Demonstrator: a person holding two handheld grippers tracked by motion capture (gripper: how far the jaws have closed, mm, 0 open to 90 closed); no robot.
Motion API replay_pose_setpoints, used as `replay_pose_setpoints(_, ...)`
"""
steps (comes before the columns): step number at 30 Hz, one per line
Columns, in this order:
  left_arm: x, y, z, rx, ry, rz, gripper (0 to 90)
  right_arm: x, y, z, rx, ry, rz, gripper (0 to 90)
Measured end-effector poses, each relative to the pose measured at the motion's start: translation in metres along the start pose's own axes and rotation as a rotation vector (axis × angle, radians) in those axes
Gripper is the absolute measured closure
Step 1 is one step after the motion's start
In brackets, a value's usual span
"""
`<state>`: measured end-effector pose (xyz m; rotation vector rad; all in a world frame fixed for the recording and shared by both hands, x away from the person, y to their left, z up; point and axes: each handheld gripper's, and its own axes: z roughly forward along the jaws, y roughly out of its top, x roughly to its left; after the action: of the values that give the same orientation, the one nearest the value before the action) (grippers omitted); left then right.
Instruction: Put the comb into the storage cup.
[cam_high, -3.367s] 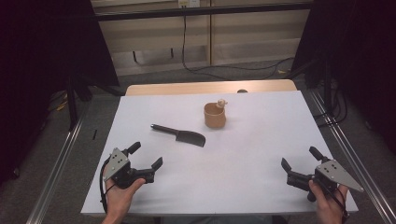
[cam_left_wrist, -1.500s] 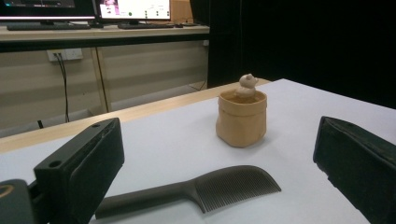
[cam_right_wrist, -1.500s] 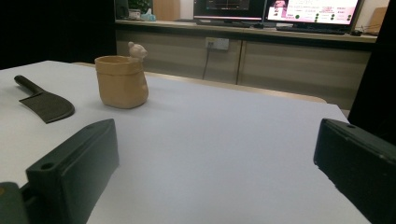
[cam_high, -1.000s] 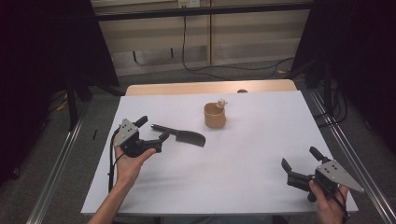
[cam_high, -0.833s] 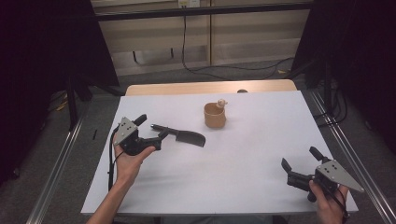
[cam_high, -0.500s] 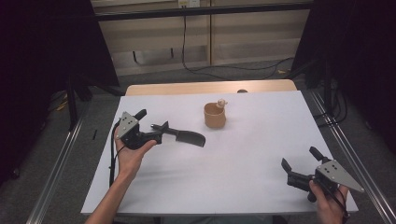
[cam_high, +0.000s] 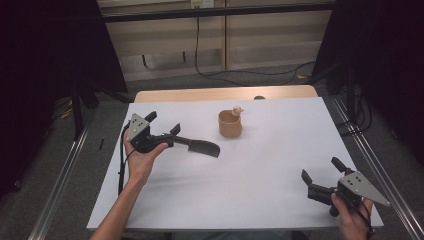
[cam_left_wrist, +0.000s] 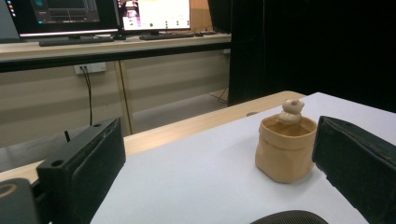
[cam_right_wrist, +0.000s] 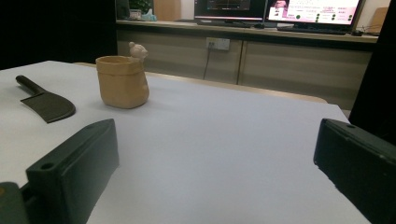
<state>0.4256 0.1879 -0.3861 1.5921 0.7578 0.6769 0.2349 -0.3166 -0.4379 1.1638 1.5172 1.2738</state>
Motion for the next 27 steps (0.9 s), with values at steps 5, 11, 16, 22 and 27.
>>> replay_pose_setpoints(5, 0.004, -0.002, 0.006, 0.0, 0.01, 0.009, 3.9, 0.0, 0.0, 0.0, 0.0, 0.001, -0.001, 0.0)
replay_pose_setpoints(11, 0.009, 0.003, 0.012, -0.004, 0.019, 0.009, 4.8, 0.0, 0.0, 0.001, 0.001, 0.0, -0.001, 0.0)
replay_pose_setpoints(16, 0.013, 0.009, 0.02, -0.023, 0.024, -0.004, 4.8, 0.001, 0.0, 0.0, 0.001, 0.002, -0.002, 0.0)
replay_pose_setpoints(22, 0.015, 0.002, 0.026, 0.008, 0.036, 0.015, 4.9, 0.0, 0.0, 0.0, 0.004, -0.001, 0.001, 0.0)
replay_pose_setpoints(27, 0.016, -0.004, 0.029, 0.033, 0.038, 0.039, 8.4, 0.0, -0.001, 0.0, 0.003, 0.002, -0.003, 0.0)
